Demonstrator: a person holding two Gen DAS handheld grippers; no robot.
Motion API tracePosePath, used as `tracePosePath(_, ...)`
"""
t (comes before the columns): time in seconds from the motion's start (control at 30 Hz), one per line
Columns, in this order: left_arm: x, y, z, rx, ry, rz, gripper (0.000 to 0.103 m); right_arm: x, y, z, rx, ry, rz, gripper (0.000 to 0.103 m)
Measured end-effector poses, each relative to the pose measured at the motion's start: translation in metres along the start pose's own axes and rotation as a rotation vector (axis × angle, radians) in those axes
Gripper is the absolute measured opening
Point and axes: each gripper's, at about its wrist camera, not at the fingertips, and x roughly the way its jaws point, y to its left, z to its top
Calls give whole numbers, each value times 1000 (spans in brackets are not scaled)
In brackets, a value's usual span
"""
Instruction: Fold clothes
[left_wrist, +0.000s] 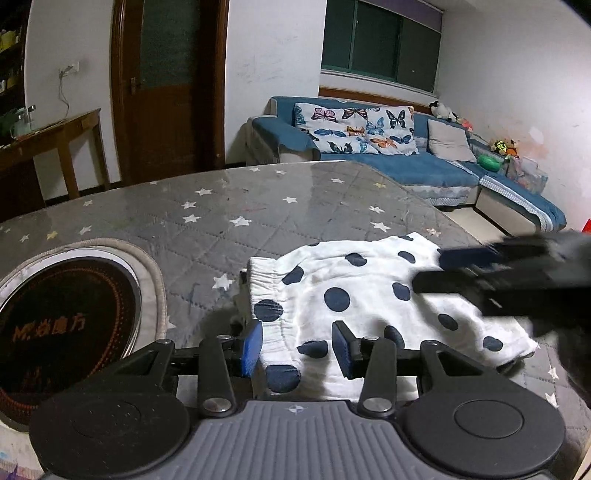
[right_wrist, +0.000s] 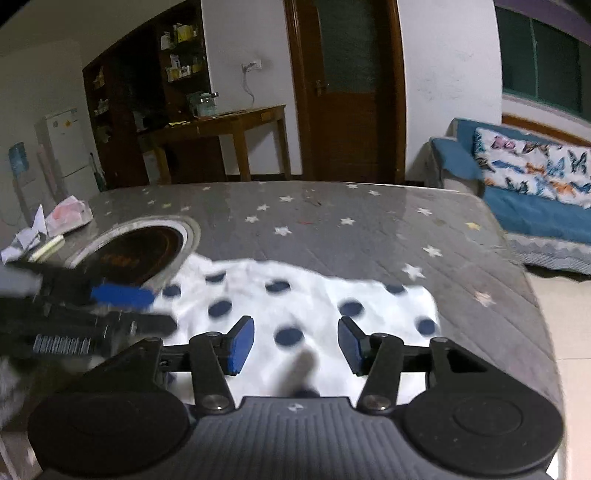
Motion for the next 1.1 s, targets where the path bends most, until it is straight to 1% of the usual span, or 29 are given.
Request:
tracePosePath(0.17, 5, 4, -2, -8, 7, 2, 45, 43, 2, 21, 24, 34, 14, 48)
tracePosePath(0.23, 7, 6, -3, -12, 12, 0, 45, 58, 2, 23, 28, 53, 9, 44)
tracePosePath(0.37, 11, 8, -5, -19, 20, -3, 45, 83, 3, 21, 26, 92, -7, 43)
tracePosePath(0.43, 13, 10, -5, -24, 23, -3, 45, 88, 4, 19, 26, 93, -13, 43)
tracePosePath(0.53, 11, 16, -4, -56, 31, -9, 45, 76, 6, 20, 25, 68, -16, 44)
tracePosePath(0.7, 4, 21, 0, -91, 10, -2, 45, 44, 15, 18, -14, 24, -5, 44)
tracePosePath(0.77, 4, 21, 0, -91, 14, 9, 45, 32, 22, 11, -37, 20, 3, 45)
tracePosePath(0.83, 5, 21, -1, -89, 20, 18, 45, 22, 28, 2, -55, 26, 14, 50)
tracePosePath(0.9, 7, 21, -1, -91, 27, 25, 45, 16, 36, -9, -71, 37, 25, 50)
tracePosePath(0.97, 8, 22, -1, -94, 33, 30, 45, 13, 43, -18, -95, 44, 35, 51)
tracePosePath(1.0, 8, 22, -2, -96, 36, 31, 45, 13, 47, -23, -106, 48, 35, 53)
tracePosePath(1.1, 10, 23, -2, -103, 45, 35, 48, 14, 56, -36, -139, 54, 20, 54)
